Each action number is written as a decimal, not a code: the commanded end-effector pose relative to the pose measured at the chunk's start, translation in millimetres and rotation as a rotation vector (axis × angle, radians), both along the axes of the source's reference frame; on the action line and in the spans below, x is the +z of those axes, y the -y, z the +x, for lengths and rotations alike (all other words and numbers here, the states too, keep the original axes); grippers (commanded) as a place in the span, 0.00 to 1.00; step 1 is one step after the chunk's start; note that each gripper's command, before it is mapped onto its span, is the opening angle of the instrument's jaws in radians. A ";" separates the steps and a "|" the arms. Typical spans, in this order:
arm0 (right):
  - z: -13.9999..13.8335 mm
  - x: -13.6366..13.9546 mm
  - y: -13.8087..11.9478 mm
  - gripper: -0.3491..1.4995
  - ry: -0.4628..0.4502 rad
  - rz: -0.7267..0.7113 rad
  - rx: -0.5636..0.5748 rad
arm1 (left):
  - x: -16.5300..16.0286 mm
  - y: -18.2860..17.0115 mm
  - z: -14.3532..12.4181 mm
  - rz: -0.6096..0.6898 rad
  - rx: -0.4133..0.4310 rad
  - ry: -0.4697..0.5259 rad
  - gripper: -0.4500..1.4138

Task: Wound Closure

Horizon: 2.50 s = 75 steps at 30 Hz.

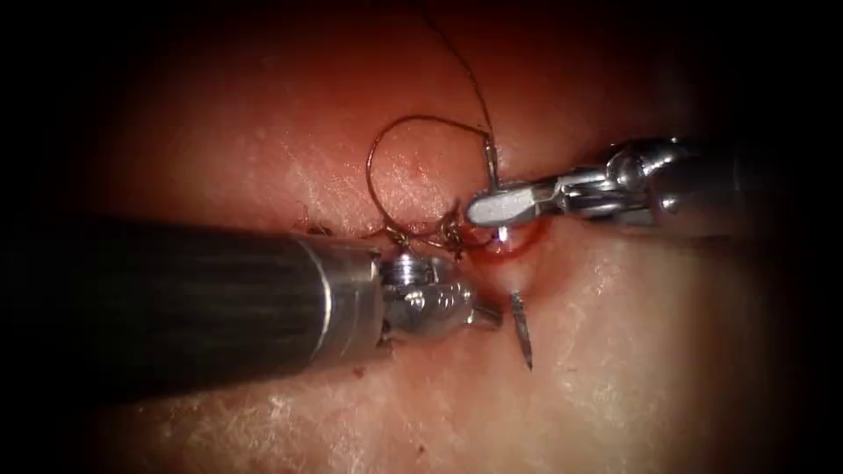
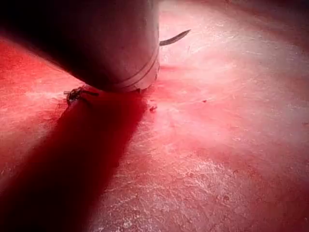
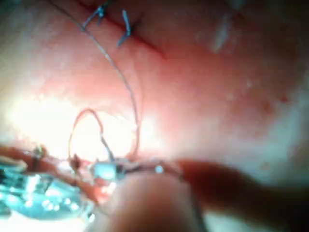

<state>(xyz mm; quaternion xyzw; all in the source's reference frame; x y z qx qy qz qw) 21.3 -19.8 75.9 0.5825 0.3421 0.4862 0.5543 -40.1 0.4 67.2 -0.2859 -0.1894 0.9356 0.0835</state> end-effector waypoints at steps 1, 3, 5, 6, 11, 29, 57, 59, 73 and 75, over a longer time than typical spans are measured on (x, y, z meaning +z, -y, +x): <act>0.5 0.1 1.3 0.00 -0.019 0.001 -0.003 | 0.6 0.2 -0.5 0.001 0.001 0.001 0.00; 0.5 -0.2 1.7 0.14 -0.039 -0.011 0.015 | 0.6 0.2 -0.6 0.001 0.001 0.001 0.00; 0.7 -0.3 1.4 0.60 -0.047 -0.074 0.049 | 0.5 0.2 -0.6 0.001 0.000 0.001 0.00; 0.9 -0.2 0.7 0.80 -0.061 -0.155 0.067 | 0.5 0.2 -0.6 0.001 0.000 0.001 0.00; 0.9 1.1 -2.9 0.91 -0.111 -0.670 0.066 | 0.4 0.2 -0.6 0.002 0.000 0.002 0.00; 2.9 0.0 -6.7 0.54 -0.136 -0.993 0.078 | 0.4 0.3 -0.6 0.003 0.002 -0.001 0.00; 1.0 1.9 -5.1 0.56 -0.080 -0.831 -0.016 | -0.7 0.5 -0.8 0.012 -0.004 0.000 0.07; 0.1 1.7 -6.9 0.82 -0.015 -0.893 0.031 | -1.8 1.2 -0.7 0.004 0.016 0.010 0.22; -7.1 0.1 -9.2 0.89 0.073 -0.975 0.088 | -4.2 3.2 -2.3 -0.177 0.024 0.154 0.62; -7.4 0.7 -8.2 0.89 0.067 -0.985 0.085 | -4.7 3.3 -2.5 -0.202 0.029 0.177 0.64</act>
